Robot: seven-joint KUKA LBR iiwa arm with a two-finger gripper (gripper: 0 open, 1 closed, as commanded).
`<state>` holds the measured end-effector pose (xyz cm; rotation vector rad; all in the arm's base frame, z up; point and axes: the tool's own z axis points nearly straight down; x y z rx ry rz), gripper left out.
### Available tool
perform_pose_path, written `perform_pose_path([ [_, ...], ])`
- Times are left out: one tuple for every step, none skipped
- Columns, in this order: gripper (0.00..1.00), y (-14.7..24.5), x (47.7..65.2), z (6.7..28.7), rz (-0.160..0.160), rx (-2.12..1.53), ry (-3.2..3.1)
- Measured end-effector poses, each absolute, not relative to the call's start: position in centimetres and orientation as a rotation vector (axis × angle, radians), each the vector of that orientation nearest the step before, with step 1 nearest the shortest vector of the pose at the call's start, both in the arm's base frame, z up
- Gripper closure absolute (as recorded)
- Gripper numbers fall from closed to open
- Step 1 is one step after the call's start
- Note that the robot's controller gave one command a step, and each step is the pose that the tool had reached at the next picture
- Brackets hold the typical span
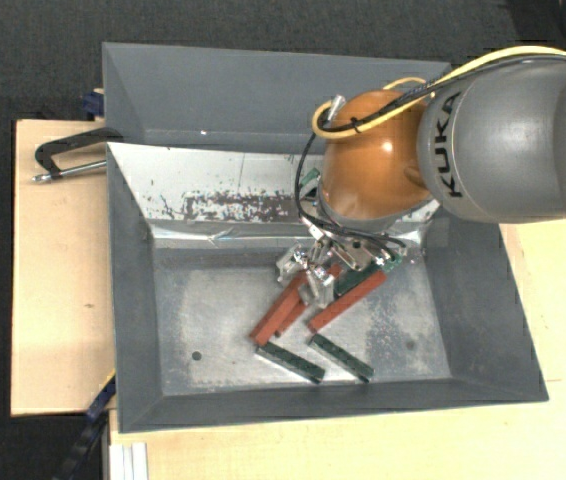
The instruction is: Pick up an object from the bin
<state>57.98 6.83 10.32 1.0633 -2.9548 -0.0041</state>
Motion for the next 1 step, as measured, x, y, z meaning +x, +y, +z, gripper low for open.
perform_pose_path([
  [1.0,6.89,58.17,12.48,-0.002,1.065,-2.961],
])
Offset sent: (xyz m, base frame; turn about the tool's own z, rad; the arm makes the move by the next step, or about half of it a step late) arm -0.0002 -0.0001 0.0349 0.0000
